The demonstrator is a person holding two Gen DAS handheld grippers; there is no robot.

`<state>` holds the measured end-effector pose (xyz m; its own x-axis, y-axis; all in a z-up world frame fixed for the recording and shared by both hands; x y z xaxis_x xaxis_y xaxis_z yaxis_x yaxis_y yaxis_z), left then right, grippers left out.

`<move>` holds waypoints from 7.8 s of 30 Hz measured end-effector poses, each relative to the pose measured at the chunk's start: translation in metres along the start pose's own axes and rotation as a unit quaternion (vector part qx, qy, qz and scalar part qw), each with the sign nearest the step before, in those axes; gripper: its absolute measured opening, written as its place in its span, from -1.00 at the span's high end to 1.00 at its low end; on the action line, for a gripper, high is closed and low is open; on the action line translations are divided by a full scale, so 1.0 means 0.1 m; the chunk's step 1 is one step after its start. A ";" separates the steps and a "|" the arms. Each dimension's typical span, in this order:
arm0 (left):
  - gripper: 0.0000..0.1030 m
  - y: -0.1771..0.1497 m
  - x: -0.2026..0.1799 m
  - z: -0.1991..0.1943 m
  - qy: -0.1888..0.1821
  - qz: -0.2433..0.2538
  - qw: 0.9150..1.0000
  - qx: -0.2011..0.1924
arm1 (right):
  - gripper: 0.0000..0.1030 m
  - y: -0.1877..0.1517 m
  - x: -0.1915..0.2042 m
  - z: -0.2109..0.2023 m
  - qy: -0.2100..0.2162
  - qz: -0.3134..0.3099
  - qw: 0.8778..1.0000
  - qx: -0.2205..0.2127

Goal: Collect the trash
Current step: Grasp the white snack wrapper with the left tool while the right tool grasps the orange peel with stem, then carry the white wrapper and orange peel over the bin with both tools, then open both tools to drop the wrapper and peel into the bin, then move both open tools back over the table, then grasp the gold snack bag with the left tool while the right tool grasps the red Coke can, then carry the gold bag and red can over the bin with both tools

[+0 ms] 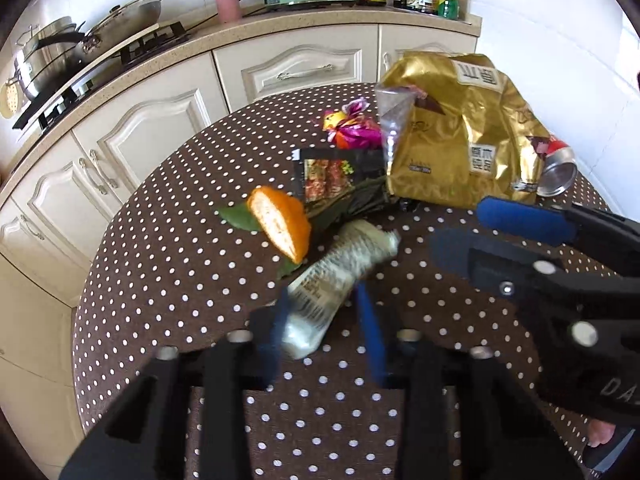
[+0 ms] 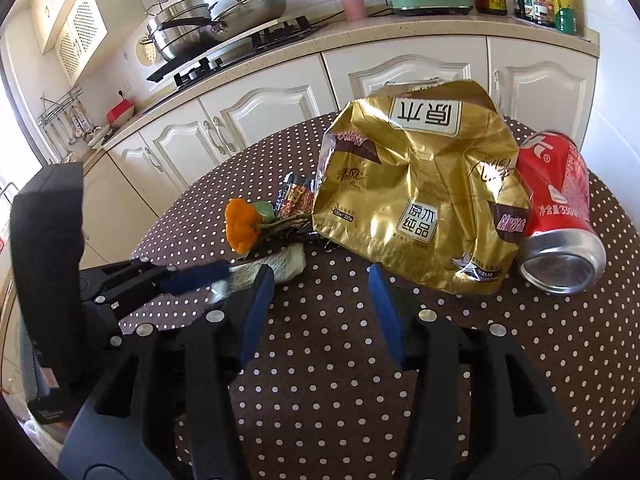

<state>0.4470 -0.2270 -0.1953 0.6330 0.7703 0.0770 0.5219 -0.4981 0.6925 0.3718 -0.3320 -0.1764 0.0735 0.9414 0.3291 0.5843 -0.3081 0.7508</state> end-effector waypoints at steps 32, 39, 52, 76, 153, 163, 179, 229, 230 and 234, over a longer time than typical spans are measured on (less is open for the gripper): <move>0.95 -0.56 1.02 -0.84 0.025 -0.275 0.957 -0.089 | 0.73 0.16 0.69 0.69 -0.024 -0.130 0.991 0.012; 0.95 -0.73 1.21 -1.23 0.017 -0.309 0.943 -0.122 | 0.74 0.26 0.90 0.18 0.009 -0.127 0.990 -0.066; 0.94 -1.31 1.47 -1.95 0.028 -0.341 0.927 -0.151 | 0.74 -0.18 1.93 -0.28 0.101 -0.168 0.978 -0.072; 0.94 -3.56 2.62 -2.24 0.150 -0.486 0.859 -0.053 | 0.74 -1.88 3.85 0.20 0.236 -0.249 0.937 0.067; 0.20 -1.68 1.53 -2.42 0.134 -0.338 0.924 -0.119 | 0.09 -0.52 2.24 -0.69 0.112 -0.143 0.978 -0.100; 0.04 -0.25 -0.05 -1.53 0.038 -0.152 0.982 -0.102 | 0.01 -0.01 0.24 -1.24 -0.054 -0.028 0.988 -0.145; 0.05 0.38 -0.74 -0.43 0.008 -0.077 0.995 -0.057 | -0.08 0.17 -1.39 -0.81 -0.045 0.173 0.980 -0.091; 0.90 -1.26 1.17 -2.39 -0.049 -0.358 0.910 -0.203 | 0.53 -0.01 1.37 -0.86 0.167 -0.019 0.980 -0.102; 0.90 -1.41 1.28 -2.47 -0.036 -0.368 0.907 -0.200 | 0.53 -0.08 1.55 -0.83 0.178 -0.027 0.979 -0.096; 0.90 -2.11 1.73 -2.77 0.017 -0.420 0.886 -0.195 | 0.53 -0.40 2.23 -0.70 0.218 -0.067 0.972 -0.063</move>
<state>0.2877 0.1214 -0.1299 0.0936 0.8189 -0.5663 0.5599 0.4270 0.7101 0.3080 -0.1197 -0.0926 -0.3620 0.8348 0.4149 0.4587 -0.2279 0.8589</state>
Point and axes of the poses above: each gripper's, at about its wrist camera, not at the fingertips, and z roughly the way its jaws point, x to its left, y to its top, the point moved 2 cm from there along z, roughly the way its jaws point, and after that the axes turned 9 degrees about -x, right-handed, at the moved point
